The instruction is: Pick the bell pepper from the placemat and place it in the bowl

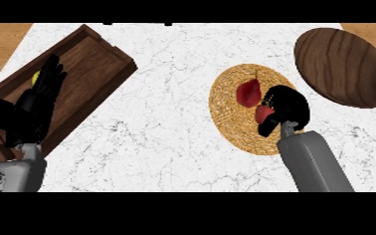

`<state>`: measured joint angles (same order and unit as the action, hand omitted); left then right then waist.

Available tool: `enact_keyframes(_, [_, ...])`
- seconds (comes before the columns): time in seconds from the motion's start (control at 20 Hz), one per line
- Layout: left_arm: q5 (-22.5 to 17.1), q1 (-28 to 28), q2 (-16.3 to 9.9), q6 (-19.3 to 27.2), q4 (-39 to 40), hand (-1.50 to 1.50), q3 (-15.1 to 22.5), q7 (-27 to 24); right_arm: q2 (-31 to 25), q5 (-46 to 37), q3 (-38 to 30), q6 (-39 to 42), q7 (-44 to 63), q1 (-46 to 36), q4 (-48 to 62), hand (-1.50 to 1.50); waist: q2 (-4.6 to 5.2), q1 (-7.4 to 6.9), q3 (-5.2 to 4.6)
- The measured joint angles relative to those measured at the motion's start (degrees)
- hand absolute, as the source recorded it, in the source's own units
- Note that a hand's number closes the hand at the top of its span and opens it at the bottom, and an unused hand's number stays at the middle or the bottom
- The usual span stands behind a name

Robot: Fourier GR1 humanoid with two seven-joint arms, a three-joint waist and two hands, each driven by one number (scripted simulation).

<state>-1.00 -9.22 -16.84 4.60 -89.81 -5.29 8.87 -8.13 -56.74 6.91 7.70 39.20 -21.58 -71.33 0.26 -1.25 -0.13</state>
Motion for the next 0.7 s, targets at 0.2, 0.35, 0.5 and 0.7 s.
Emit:
enact_keyframes(0.2, [0.3, -0.8, 0.6, -0.2, 0.2, 0.00, 0.7, 0.0, -0.1, 0.7, -3.7, 0.2, -1.7, -13.6, 13.2, 1.50, 0.43, -1.20, 0.12])
enact_keyframes(0.35, [0.5, -0.6, 0.5, -0.2, -0.2, 0.00, 0.4, 0.3, -1.0, -0.6, -5.0, -2.0, -3.6, -20.6, 20.5, 1.50, 0.34, -0.95, 0.15])
enact_keyframes(0.5, [1.0, -1.2, 0.6, 0.2, 1.5, 0.00, 0.0, -0.6, -1.6, -3.3, -4.7, -4.3, -1.8, -25.3, 21.7, 1.50, 0.18, -0.28, 0.14])
enact_keyframes(0.7, [1.6, -0.8, 1.0, 0.7, 1.0, 0.00, 0.2, 0.1, -3.4, -7.5, -3.9, -8.4, 2.2, -28.7, 17.4, 1.50, -0.28, 0.66, 0.12])
